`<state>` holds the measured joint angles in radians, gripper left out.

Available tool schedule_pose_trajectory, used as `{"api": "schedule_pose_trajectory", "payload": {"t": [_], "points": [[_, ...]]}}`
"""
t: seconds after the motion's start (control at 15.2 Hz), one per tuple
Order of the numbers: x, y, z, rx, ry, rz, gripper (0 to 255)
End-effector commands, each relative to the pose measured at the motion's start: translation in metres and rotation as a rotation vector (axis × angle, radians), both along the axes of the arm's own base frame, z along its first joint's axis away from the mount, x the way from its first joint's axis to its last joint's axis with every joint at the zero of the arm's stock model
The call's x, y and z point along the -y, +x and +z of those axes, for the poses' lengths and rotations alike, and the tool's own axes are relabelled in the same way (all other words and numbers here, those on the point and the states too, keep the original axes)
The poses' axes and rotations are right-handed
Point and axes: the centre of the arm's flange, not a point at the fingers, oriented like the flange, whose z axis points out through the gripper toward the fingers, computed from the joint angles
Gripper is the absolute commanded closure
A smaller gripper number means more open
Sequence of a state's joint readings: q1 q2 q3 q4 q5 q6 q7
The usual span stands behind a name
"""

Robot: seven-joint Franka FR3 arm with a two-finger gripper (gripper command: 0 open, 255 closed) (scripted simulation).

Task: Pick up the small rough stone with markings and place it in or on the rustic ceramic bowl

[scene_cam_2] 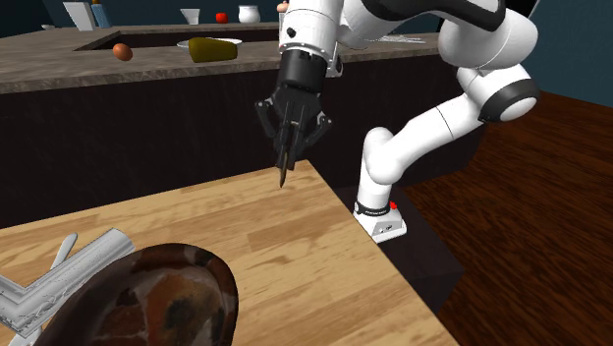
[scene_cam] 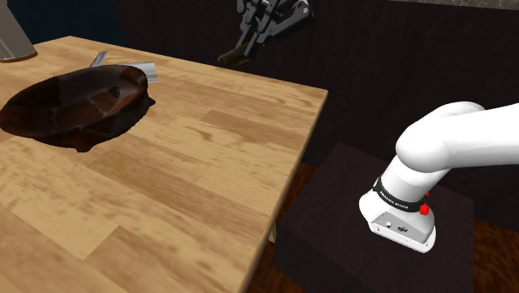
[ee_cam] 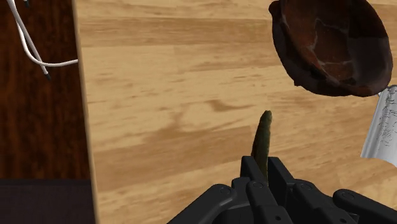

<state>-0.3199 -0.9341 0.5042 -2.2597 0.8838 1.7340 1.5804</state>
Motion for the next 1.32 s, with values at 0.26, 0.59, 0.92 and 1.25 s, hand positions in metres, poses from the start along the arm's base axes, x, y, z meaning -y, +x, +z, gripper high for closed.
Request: {"api": "schedule_pose_trajectory", "payload": {"t": [0.26, 0.59, 0.92, 1.25], "points": [[0.0, 0.0, 0.031, 0.0, 0.0, 0.0, 255], [0.0, 0.0, 0.057, 0.0, 0.0, 0.0, 255], [-0.029, 0.027, 0.065, 0.0, 0.0, 0.0, 255], [-0.078, 0.072, 0.067, 0.0, 0.0, 0.0, 255]]}}
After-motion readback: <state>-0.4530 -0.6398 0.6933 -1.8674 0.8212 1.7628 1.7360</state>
